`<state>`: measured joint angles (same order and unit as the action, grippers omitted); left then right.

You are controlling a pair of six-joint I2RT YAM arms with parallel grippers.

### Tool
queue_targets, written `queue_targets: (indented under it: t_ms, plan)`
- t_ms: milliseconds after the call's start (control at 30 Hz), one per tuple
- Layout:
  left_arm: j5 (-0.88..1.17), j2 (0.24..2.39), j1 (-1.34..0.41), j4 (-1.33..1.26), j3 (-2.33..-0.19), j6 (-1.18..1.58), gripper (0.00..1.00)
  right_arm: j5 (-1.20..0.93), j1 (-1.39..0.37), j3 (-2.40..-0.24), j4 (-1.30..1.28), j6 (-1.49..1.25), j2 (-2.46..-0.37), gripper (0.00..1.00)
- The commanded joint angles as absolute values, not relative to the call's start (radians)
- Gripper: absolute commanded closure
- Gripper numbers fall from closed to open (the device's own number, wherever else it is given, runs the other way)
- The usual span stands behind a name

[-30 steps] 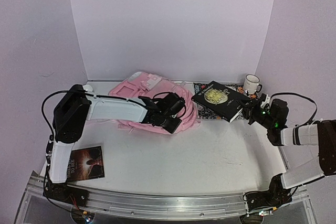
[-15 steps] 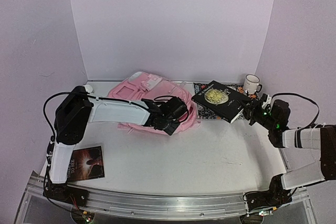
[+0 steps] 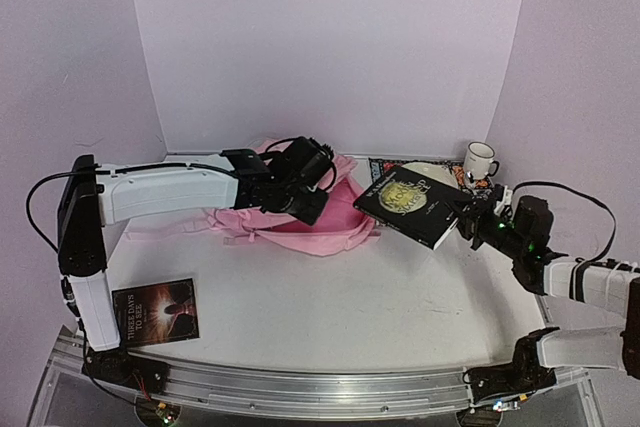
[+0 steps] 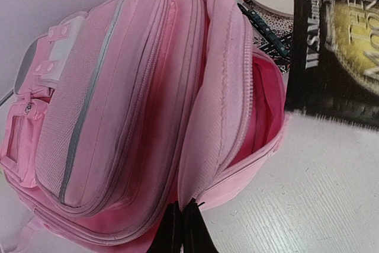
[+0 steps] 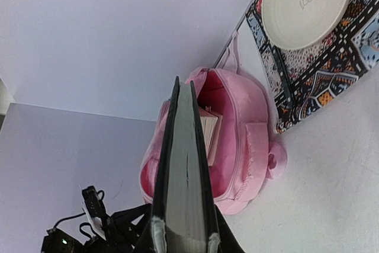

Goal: Pack the student bag
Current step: Pick up the largest pocket of the bag from the student bag, then place the book in the largest pocket of the bag.

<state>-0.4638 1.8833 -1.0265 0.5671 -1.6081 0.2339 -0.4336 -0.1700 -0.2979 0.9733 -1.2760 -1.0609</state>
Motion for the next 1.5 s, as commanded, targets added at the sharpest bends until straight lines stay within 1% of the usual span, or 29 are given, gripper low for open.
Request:
queue_targets:
  t_ms: [0, 167, 300, 433, 633, 867, 1200, 1467]
  plan:
    - [-0.364, 1.78, -1.04, 0.553, -1.674, 0.268, 1.0, -0.369, -0.306, -0.33, 1.112, -1.266, -1.063, 1.0]
    - [-0.305, 1.722, -1.04, 0.549, -1.671, 0.285, 1.0, -0.289, -0.433, -0.381, 1.173, -1.269, -1.155, 1.0]
    - [-0.273, 1.681, -1.04, 0.538, -1.663, 0.297, 1.0, -0.234, -0.495, -0.435, 1.2, -1.262, -1.224, 1.0]
    - [-0.232, 1.649, -1.04, 0.521, -1.647, 0.293, 1.0, -0.221, -0.525, -0.487, 1.244, -1.266, -1.281, 1.0]
    - [-0.219, 1.614, -1.04, 0.505, -1.605, 0.29, 1.0, -0.219, -0.542, -0.567, 1.255, -1.264, -1.311, 1.0]
    - [-0.141, 1.588, -1.04, 0.466, -1.573, 0.278, 1.0, -0.163, -0.599, -0.647, 1.278, -1.264, -1.437, 1.0]
    - [-0.104, 1.52, -1.04, 0.381, -1.465, 0.28, 1.0, -0.004, -0.685, -0.759, 1.352, -1.25, -1.681, 1.0]
    - [-0.051, 1.491, -1.04, 0.329, -1.402, 0.289, 1.0, 0.217, -0.77, -0.895, 1.343, -1.258, -1.854, 1.0]
